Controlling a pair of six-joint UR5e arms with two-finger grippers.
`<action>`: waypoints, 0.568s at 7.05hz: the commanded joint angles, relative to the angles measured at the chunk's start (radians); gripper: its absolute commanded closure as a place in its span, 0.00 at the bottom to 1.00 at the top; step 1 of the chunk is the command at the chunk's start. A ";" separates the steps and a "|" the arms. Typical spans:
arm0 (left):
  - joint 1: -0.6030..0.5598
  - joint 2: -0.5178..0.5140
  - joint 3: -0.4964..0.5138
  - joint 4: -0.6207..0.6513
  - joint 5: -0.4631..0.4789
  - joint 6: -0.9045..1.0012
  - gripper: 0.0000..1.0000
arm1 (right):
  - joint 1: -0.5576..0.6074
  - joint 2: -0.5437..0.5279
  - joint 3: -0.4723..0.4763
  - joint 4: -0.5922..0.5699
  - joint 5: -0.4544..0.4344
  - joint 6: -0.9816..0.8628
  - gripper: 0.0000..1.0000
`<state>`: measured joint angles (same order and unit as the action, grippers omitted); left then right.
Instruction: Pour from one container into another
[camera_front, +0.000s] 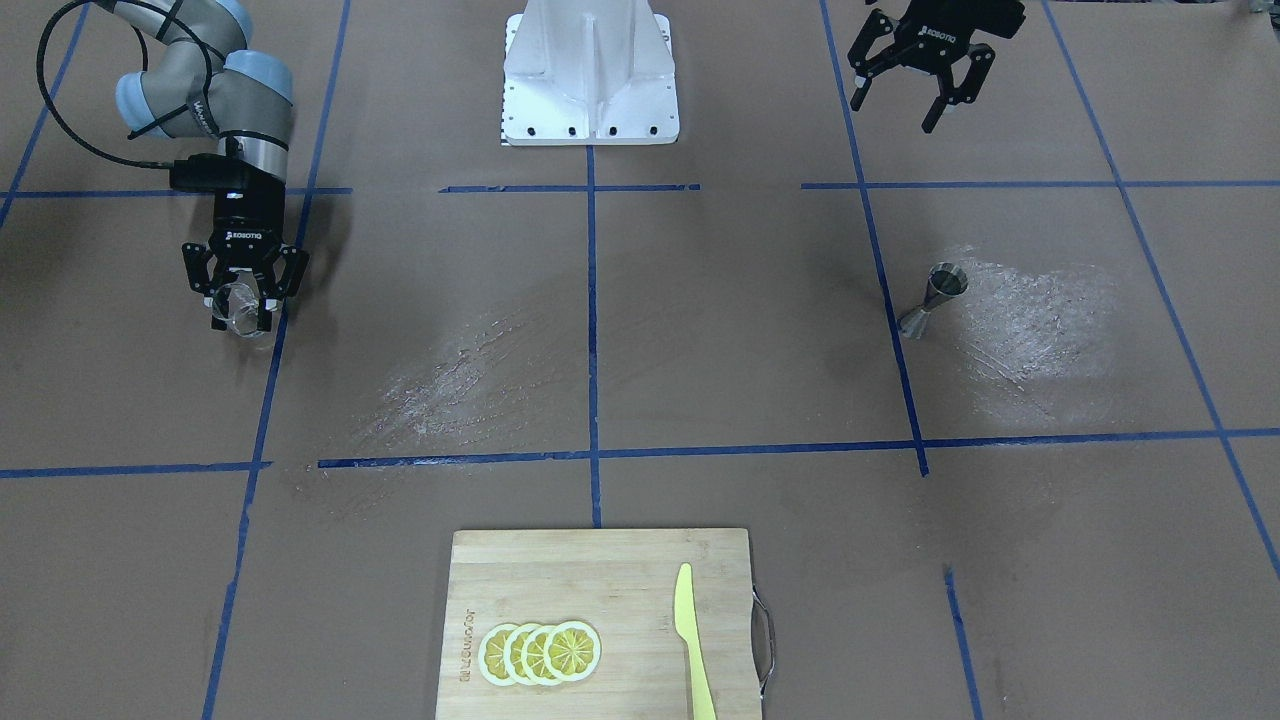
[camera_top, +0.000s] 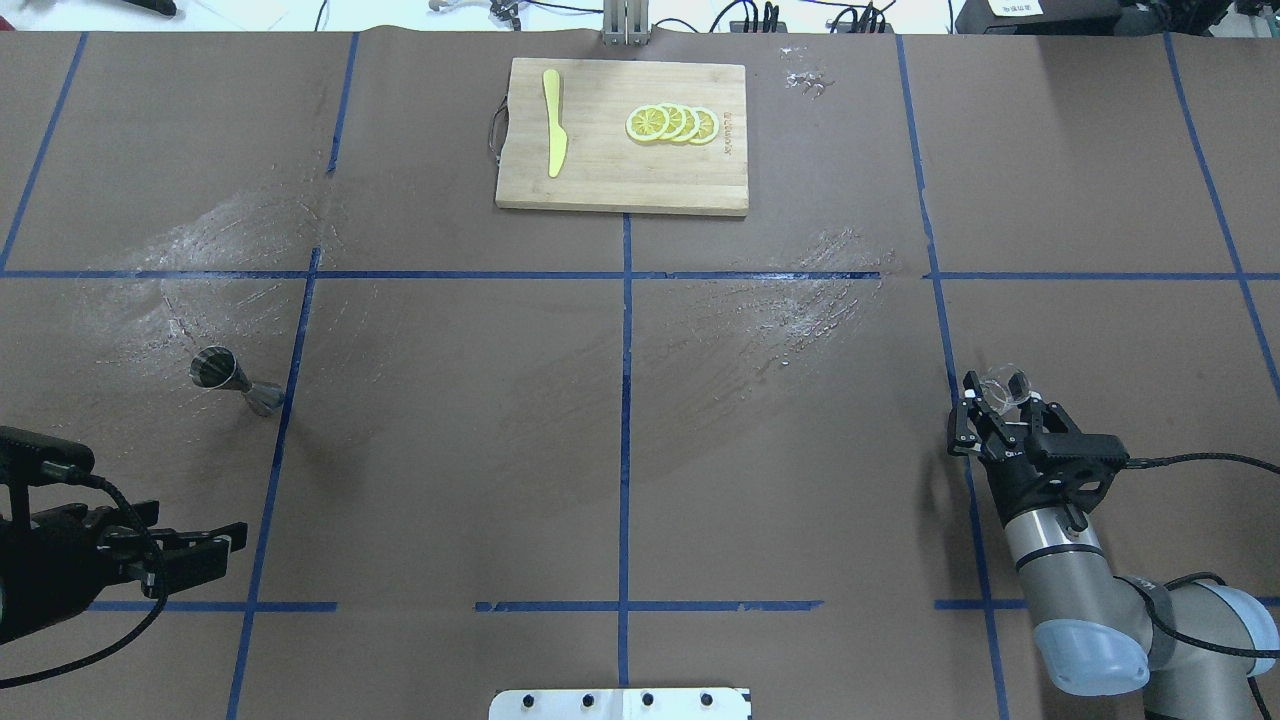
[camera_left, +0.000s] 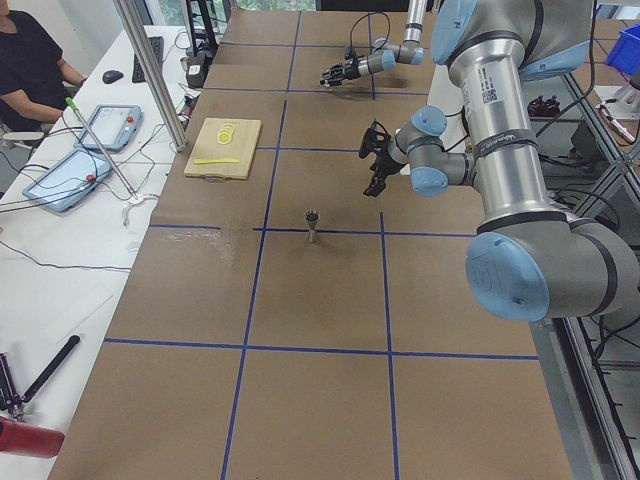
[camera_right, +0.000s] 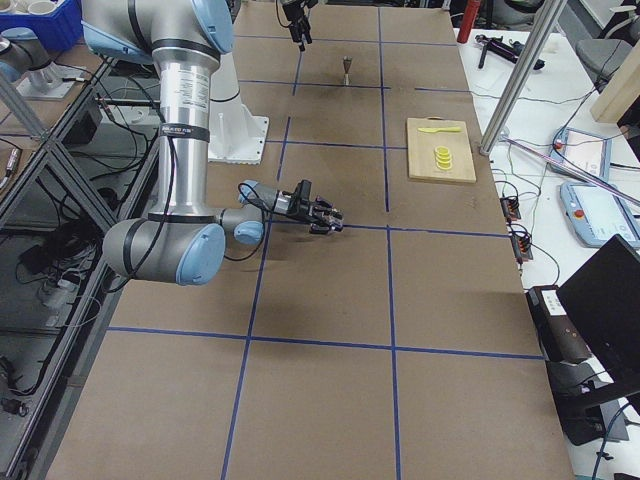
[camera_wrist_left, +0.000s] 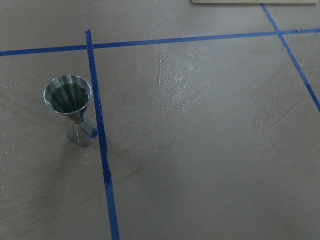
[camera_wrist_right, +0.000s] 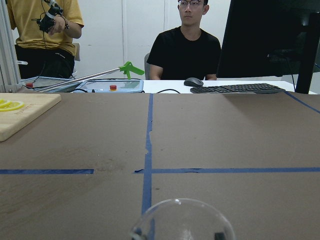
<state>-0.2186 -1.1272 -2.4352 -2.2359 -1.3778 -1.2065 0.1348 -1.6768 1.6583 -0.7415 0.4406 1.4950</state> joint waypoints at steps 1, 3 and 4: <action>-0.016 -0.006 -0.012 0.013 -0.011 0.010 0.00 | -0.010 0.002 -0.018 -0.001 -0.003 0.016 0.63; -0.021 -0.012 -0.010 0.013 -0.011 0.012 0.00 | -0.012 0.037 -0.055 -0.001 -0.008 0.014 0.53; -0.022 -0.013 -0.008 0.013 -0.011 0.012 0.00 | -0.011 0.035 -0.054 0.001 -0.010 0.014 0.41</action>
<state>-0.2379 -1.1383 -2.4451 -2.2229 -1.3881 -1.1956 0.1238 -1.6464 1.6095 -0.7421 0.4331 1.5098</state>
